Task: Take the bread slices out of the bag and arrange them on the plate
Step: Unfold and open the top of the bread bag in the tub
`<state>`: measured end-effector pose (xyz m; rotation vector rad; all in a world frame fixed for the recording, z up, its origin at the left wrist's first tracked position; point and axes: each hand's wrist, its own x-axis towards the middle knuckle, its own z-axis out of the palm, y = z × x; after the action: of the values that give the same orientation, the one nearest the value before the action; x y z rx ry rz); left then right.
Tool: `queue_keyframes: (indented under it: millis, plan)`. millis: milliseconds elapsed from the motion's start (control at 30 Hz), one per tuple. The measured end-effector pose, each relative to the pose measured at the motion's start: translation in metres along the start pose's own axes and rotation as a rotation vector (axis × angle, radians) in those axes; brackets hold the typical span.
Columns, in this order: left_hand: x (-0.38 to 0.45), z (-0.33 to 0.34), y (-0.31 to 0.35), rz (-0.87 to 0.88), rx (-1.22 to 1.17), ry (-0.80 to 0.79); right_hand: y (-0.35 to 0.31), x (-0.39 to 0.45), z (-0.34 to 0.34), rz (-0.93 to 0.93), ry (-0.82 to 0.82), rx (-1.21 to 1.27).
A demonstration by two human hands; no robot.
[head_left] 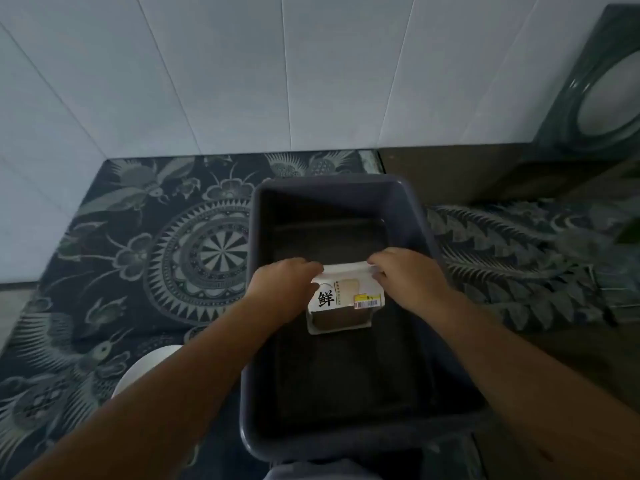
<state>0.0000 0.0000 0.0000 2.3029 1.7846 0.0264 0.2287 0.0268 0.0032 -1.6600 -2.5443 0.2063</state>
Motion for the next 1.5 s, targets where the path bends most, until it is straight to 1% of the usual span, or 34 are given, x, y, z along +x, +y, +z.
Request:
queue_keyframes:
  millis: [33,167,300,400,500,667,867,1000,1100,1300,1500]
  plan:
    - [0.004,0.000,-0.001,0.000,0.016,-0.023,0.001,0.003,0.002,0.001,-0.018,-0.002]
    - [0.007,0.002,-0.004,-0.037,-0.061,-0.036,0.001,0.007,0.005,-0.012,-0.050,0.043]
    - [-0.001,0.004,-0.007,0.005,-0.108,-0.009,0.003,0.003,0.005,-0.045,-0.037,0.068]
    - [-0.011,0.003,-0.007,0.052,-0.097,0.018,0.004,-0.006,0.005,-0.072,-0.045,0.091]
    - [-0.023,0.001,-0.007,0.074,-0.079,0.011,0.005,-0.021,0.006,-0.102,-0.052,0.098]
    - [-0.050,0.004,-0.005,0.106,-0.046,0.063,-0.006,-0.049,0.011,-0.150,-0.034,0.130]
    - [-0.097,0.012,0.001,0.085,-0.127,0.083,-0.022,-0.086,0.015,-0.194,-0.024,0.144]
    - [-0.118,0.019,0.006,0.035,-0.167,0.090,-0.029,-0.100,0.017,-0.220,0.000,0.128]
    - [-0.125,0.024,0.008,0.003,-0.189,0.097,-0.032,-0.106,0.017,-0.210,0.017,0.127]
    - [-0.132,0.031,0.006,-0.004,-0.230,0.113,-0.038,-0.114,0.018,-0.202,0.032,0.109]
    - [-0.133,0.031,0.002,-0.026,-0.260,0.095,-0.043,-0.117,0.019,-0.186,0.037,0.088]
